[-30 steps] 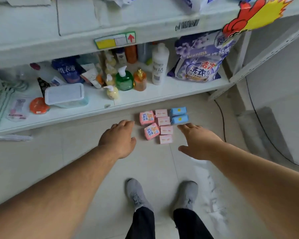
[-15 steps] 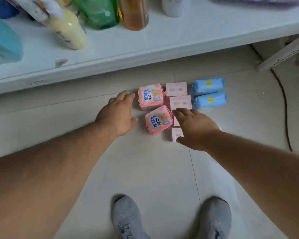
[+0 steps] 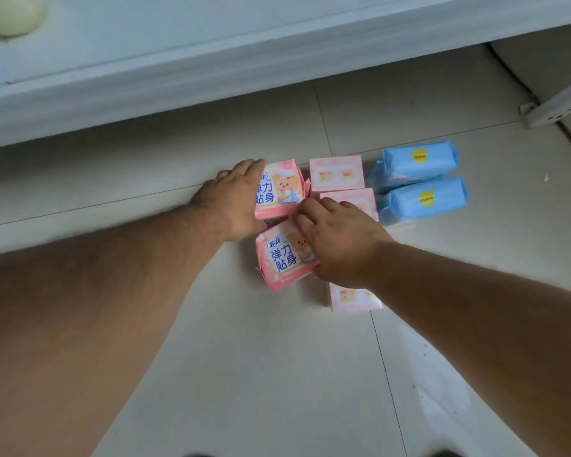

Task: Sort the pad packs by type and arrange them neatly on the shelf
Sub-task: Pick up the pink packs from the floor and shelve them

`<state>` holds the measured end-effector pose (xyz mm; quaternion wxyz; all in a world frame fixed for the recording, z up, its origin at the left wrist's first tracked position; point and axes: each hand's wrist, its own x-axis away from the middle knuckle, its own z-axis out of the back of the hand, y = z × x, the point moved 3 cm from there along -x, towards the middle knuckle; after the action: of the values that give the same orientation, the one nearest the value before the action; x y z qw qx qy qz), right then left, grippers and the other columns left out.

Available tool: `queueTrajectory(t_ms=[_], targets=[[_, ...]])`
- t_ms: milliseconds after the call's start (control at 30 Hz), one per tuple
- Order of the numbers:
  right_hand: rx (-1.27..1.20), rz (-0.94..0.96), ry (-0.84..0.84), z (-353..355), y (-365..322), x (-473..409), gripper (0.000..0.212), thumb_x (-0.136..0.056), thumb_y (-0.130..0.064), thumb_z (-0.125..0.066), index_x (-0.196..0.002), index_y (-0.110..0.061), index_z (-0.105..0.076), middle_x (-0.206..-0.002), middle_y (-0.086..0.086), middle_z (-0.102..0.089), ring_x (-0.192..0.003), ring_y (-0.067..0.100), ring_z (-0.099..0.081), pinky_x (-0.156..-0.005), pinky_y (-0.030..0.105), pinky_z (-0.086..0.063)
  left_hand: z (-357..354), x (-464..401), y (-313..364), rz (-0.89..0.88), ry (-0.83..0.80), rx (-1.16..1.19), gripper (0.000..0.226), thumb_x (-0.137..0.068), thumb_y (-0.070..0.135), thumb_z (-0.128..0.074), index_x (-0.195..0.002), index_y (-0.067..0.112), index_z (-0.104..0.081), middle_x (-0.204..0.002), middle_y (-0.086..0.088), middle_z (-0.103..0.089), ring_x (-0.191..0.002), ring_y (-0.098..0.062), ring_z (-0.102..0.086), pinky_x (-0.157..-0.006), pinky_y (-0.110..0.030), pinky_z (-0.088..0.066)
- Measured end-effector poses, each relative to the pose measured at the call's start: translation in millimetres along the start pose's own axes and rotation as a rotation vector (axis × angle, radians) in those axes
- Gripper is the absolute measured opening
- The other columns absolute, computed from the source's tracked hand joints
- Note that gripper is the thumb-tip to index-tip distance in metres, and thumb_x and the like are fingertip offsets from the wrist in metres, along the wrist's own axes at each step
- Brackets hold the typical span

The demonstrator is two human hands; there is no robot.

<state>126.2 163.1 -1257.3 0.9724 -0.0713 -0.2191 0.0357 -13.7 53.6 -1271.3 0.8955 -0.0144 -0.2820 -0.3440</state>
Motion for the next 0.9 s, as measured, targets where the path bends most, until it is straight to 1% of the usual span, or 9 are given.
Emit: queueTrajectory(t_ms=[67, 133, 200, 333, 400, 500, 600, 667, 900], targets=[[0.019, 0.014, 0.010, -1.5, 0.0, -2.4, 0.066, -0.090, -0.038, -0.063, -0.147, -0.018, -0.036, -0.146, 0.006, -0.038, -0.127, 0.025, -0.043, -0.104, 0.041, -0.043, -2.4, -5.2, -2.1, 0.008, 0.021, 0.003, 0.113, -0.068, 0.049, -0.082, -0.154, 0.020, -0.015, -0.152, -0.002, -0.030, -0.133, -0.028, -0.040, -0.104, -0.042, -0.042], [0.012, 0.008, 0.009, -1.8, 1.0, -3.7, 0.070, -0.089, -0.037, -0.067, -0.148, -0.018, -0.034, -0.144, 0.005, -0.038, -0.125, 0.023, -0.043, -0.103, 0.039, -0.045, -2.5, -6.6, -5.1, 0.021, 0.046, 0.017, 0.105, -0.064, 0.050, -0.084, -0.147, 0.021, -0.027, -0.138, -0.001, -0.039, -0.122, -0.026, -0.047, -0.092, -0.041, -0.048], [-0.018, -0.007, -0.006, -1.7, 1.4, -5.9, 0.076, -0.086, -0.037, -0.073, -0.148, -0.020, -0.031, -0.143, 0.003, -0.037, -0.125, 0.021, -0.043, -0.102, 0.036, -0.045, -0.8, -5.1, -10.7, 0.045, 0.073, 0.046, 0.099, -0.061, 0.048, -0.086, -0.141, 0.022, -0.033, -0.129, -0.001, -0.041, -0.114, -0.024, -0.049, -0.085, -0.040, -0.049], [0.003, -0.018, -0.066, -5.7, -4.3, -14.6, 0.088, -0.081, -0.035, -0.080, -0.148, -0.019, -0.025, -0.140, 0.005, -0.040, -0.120, 0.022, -0.049, -0.098, 0.038, -0.050, 5.5, 9.6, -31.7, 0.126, 0.156, 0.112, 0.096, -0.059, 0.044, -0.088, -0.136, 0.021, -0.036, -0.126, -0.002, -0.041, -0.108, -0.023, -0.051, -0.077, -0.038, -0.047], [0.012, -0.030, -0.103, -5.4, -9.2, -18.3, 0.090, -0.081, -0.031, -0.080, -0.149, -0.015, -0.024, -0.139, 0.006, -0.041, -0.119, 0.023, -0.050, -0.096, 0.037, -0.050, 9.3, 24.5, -45.4, 0.165, 0.207, 0.160, 0.095, -0.059, 0.045, -0.088, -0.136, 0.021, -0.038, -0.127, -0.002, -0.041, -0.107, -0.023, -0.052, -0.079, -0.038, -0.048], [-0.029, -0.039, -0.131, 10.8, -23.9, -17.3, 0.083, -0.079, -0.031, -0.080, -0.144, -0.015, -0.031, -0.133, 0.004, -0.041, -0.115, 0.021, -0.051, -0.081, 0.028, -0.045, 19.1, 57.5, -63.2, 0.202, 0.258, 0.210, 0.094, -0.059, 0.046, -0.087, -0.137, 0.022, -0.039, -0.127, -0.001, -0.042, -0.110, -0.024, -0.053, -0.085, -0.040, -0.051], [-0.090, -0.052, -0.094, 45.6, -42.3, 0.9, 0.077, -0.077, -0.032, -0.080, -0.138, -0.016, -0.036, -0.129, 0.003, -0.042, -0.109, 0.020, -0.051, -0.077, 0.030, -0.048, 39.3, 98.7, -69.2, 0.231, 0.239, 0.243, 0.093, -0.059, 0.046, -0.086, -0.137, 0.025, -0.039, -0.127, 0.002, -0.042, -0.109, -0.021, -0.053, -0.084, -0.039, -0.051], [-0.090, -0.039, -0.082, 78.9, -54.8, 23.0, 0.074, -0.077, -0.032, -0.078, -0.136, -0.016, -0.037, -0.128, 0.004, -0.041, -0.109, 0.021, -0.051, -0.079, 0.033, -0.049, 60.8, 131.4, -67.9, 0.249, 0.226, 0.267, 0.091, -0.058, 0.047, -0.085, -0.136, 0.027, -0.040, -0.125, 0.004, -0.042, -0.108, -0.020, -0.054, -0.085, -0.040, -0.052], [-0.098, -0.041, -0.142, 240.2, -96.2, 150.1, 0.069, -0.077, -0.029, -0.074, -0.133, -0.016, -0.036, -0.129, 0.002, -0.036, -0.115, 0.022, -0.047, -0.074, 0.030, -0.038, 179.5, 279.1, -36.3, 0.270, 0.199, 0.398, 0.090, -0.056, 0.044, -0.084, -0.134, 0.031, -0.041, -0.122, 0.007, -0.040, -0.113, -0.020, -0.051, -0.089, -0.040, -0.051]])
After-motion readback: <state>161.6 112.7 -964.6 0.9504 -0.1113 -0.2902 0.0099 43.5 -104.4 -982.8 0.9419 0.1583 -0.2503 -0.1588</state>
